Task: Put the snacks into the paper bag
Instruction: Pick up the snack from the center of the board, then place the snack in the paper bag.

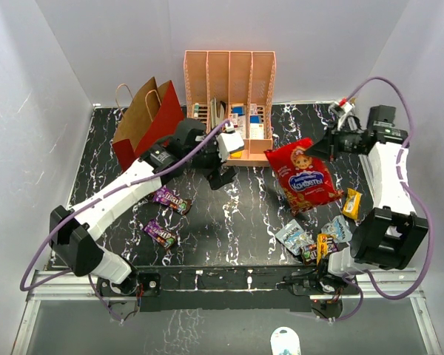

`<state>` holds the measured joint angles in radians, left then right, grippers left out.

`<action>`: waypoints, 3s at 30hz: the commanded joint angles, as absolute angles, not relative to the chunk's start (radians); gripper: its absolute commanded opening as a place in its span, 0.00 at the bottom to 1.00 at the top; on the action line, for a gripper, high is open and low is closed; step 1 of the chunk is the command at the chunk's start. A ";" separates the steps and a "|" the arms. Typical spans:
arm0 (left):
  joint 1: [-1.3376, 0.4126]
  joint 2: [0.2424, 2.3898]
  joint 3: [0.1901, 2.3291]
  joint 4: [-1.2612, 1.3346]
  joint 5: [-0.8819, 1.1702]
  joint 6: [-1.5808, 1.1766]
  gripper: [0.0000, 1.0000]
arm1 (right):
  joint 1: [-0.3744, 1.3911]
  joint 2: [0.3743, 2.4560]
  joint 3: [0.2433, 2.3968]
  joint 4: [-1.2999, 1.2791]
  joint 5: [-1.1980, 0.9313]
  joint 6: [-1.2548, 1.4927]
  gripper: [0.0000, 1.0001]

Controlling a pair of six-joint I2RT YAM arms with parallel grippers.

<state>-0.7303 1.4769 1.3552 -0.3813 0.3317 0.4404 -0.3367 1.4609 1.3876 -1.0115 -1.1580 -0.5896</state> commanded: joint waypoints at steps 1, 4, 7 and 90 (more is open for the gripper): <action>-0.671 1.419 1.412 -0.448 0.513 0.418 0.98 | -0.179 1.388 1.458 -0.987 -1.259 -0.574 0.08; -0.644 1.409 1.428 -0.479 0.566 0.428 0.98 | -0.065 1.357 1.454 -0.898 -1.239 -0.496 0.08; -0.618 1.409 1.443 -0.495 0.606 0.431 0.98 | 0.053 1.346 1.455 -0.825 -1.223 -0.440 0.08; -0.339 1.402 2.233 -0.756 0.300 0.129 0.00 | 0.003 1.174 1.219 -0.442 -0.975 -0.146 0.82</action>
